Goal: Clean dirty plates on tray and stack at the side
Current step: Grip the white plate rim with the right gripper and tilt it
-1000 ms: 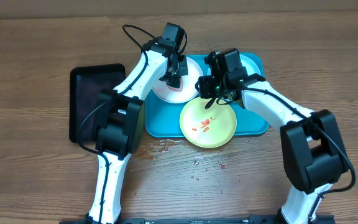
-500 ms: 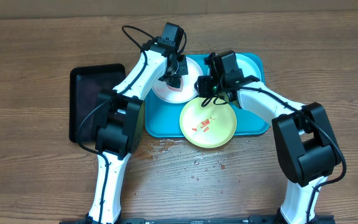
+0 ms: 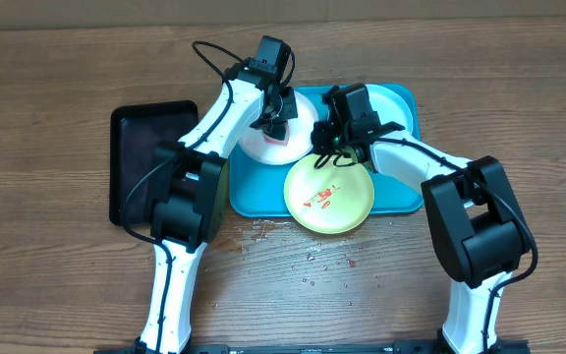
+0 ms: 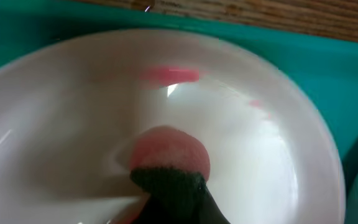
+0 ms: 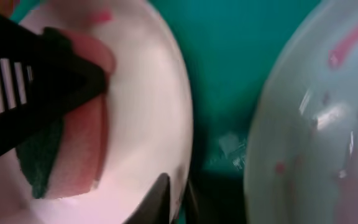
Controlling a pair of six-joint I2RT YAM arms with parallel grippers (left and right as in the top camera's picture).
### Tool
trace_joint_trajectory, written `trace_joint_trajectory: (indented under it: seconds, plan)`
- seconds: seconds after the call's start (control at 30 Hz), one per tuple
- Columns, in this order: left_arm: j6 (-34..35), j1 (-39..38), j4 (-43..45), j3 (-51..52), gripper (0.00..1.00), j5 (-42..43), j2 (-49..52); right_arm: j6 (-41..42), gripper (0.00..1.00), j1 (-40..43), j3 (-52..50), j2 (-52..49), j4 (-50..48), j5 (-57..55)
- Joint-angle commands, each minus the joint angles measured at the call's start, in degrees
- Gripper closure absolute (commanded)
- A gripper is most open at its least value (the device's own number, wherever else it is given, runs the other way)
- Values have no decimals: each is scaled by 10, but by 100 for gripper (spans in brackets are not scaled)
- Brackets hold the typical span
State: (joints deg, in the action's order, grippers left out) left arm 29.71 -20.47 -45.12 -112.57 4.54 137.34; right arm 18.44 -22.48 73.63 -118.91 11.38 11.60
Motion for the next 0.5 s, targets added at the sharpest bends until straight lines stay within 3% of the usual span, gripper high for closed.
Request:
trace_joint_trajectory:
  seconds: [0.0,0.27,0.47]
  plan:
    - [8,2,-5,-6,96,10,22,8,96,-4,15,-6,-4,-2]
    - [8,-7,-10,-6,96,3,22,20,96,-4,15,-6,-6,-7]
    - [17,-18,-30,-6,96,-7,22,73,96,-4,15,-6,-10,-32]
